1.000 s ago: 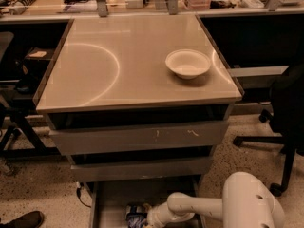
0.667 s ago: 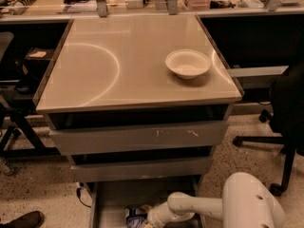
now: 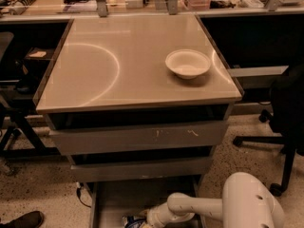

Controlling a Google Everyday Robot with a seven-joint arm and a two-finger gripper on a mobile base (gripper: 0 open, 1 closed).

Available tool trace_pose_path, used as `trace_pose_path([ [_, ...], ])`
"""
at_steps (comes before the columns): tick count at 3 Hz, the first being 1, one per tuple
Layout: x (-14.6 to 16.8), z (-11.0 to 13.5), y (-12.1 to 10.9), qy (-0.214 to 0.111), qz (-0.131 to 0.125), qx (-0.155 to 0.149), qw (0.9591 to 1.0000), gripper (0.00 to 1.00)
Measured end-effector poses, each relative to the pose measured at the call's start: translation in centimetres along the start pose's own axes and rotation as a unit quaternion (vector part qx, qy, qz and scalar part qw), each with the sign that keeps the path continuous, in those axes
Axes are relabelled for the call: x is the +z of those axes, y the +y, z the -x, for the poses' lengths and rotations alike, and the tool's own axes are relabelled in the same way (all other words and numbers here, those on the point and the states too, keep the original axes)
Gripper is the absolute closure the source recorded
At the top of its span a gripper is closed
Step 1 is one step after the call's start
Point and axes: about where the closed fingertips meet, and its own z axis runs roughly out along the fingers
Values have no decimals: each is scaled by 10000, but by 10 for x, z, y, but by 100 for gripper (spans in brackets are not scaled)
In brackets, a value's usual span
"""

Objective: Pick blue chip bag from bottom drawer and place on counter

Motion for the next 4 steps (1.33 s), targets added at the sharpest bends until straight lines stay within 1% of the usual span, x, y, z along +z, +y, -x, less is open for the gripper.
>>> trace_pose_path([
  [1,0,0,0,0,0,0,10000,89],
  [2,-3,3,2,-1,-1,-1,10000,100],
  [3,-20,34,9,-118,-102,-92,9998,100],
  [4,-53,69,20,-187,-311,-170,9992,100],
])
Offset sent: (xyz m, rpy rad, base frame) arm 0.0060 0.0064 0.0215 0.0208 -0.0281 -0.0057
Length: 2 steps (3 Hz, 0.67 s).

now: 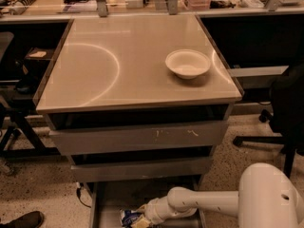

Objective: Pick blue chip bag from bottom drawer and place on counter

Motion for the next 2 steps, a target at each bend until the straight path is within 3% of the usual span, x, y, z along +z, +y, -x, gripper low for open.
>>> trace_pose_path([
  [2,-80,52,38,106,-448,87,9989,100],
])
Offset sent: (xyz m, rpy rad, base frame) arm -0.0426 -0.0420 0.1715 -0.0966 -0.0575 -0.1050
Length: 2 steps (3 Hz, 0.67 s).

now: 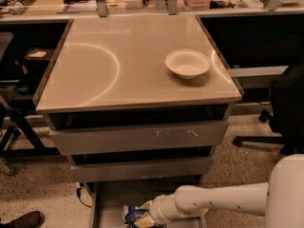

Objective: Pick blue chip bag from bottom drawer and place on counter

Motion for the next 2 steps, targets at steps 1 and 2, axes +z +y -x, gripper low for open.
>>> trace_pose_path([
  [1,-7,0,12,103,66,-142,9998,100],
  [2,-7,0,11,99,64,-136,9998,100],
])
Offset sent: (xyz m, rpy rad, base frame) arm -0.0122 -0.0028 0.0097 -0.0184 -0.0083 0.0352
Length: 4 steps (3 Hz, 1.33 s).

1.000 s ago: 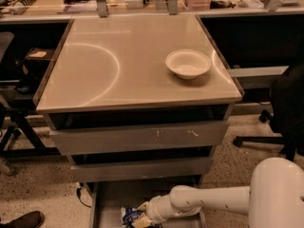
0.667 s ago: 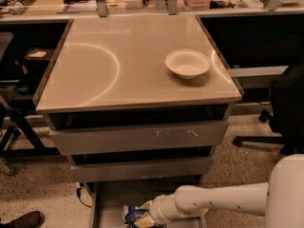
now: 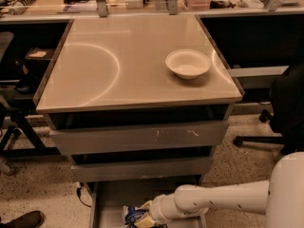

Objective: Pick blue chip bag from bottom drawer and place on counter

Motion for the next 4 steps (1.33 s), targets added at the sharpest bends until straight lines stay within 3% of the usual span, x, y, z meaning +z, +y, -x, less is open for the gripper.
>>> trace_pose_path([
  [1,-12,14,7,62,-110,-70,9999,100],
  [2,-48,48,30,39,-324,-137,9994,100],
  [4,-121,102,99,133,-776,-228,9966,100],
])
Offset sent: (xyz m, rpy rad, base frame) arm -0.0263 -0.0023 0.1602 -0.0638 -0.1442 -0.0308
